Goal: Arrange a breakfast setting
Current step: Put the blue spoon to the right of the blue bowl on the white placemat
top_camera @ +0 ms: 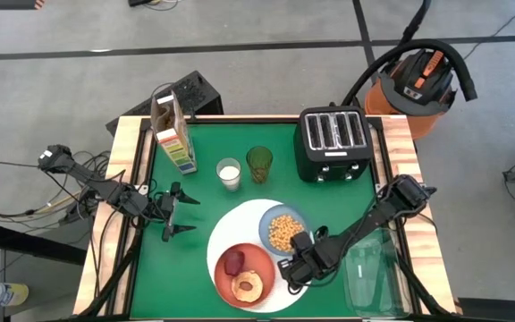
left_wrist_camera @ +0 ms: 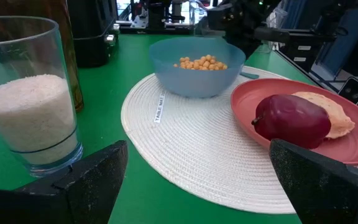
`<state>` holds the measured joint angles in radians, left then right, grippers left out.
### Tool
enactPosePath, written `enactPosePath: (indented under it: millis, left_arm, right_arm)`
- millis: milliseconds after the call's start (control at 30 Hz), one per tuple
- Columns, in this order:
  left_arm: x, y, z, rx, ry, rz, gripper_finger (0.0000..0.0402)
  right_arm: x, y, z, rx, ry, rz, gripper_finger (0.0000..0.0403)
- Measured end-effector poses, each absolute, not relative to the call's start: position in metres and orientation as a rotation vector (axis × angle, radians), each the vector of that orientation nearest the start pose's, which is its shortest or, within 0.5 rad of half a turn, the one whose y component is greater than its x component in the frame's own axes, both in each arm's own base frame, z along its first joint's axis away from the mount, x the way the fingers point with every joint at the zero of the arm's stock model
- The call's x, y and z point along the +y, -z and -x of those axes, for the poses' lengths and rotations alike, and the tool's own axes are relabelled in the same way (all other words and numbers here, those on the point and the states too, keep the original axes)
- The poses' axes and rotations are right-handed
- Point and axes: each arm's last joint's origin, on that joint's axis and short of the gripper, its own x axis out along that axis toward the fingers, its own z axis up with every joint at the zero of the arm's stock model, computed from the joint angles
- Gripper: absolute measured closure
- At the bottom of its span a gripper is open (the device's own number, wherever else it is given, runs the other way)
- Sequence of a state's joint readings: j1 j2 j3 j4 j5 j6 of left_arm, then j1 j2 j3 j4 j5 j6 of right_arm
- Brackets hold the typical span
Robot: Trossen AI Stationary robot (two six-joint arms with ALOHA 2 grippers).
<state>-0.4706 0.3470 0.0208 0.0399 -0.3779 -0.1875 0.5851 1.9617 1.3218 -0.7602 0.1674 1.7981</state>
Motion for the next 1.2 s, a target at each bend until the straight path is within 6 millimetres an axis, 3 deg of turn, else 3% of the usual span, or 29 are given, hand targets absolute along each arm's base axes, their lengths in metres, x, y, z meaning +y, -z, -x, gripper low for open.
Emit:
enactPosePath:
  millis: [433, 1000, 1200]
  left_arm:
    - [-0.0421, -0.1449, -0.1063, 0.268, 0.068, 0.069, 0.0023]
    - [-0.0421, -0.1449, -0.1063, 0.268, 0.068, 0.069, 0.0023]
    - [-0.0421, -0.1449, -0.1063, 0.268, 0.068, 0.069, 0.0023]
  right_arm:
    - [0.2082, -0.1569, -0.3056, 1.156, 0.829, -0.989, 0.0385]
    - [0.2029, -0.1546, -0.3086, 1.154, 0.849, -0.978, 0.0385]
    - [0.203, -0.1542, -0.3028, 1.232, 0.872, -0.961, 0.0385]
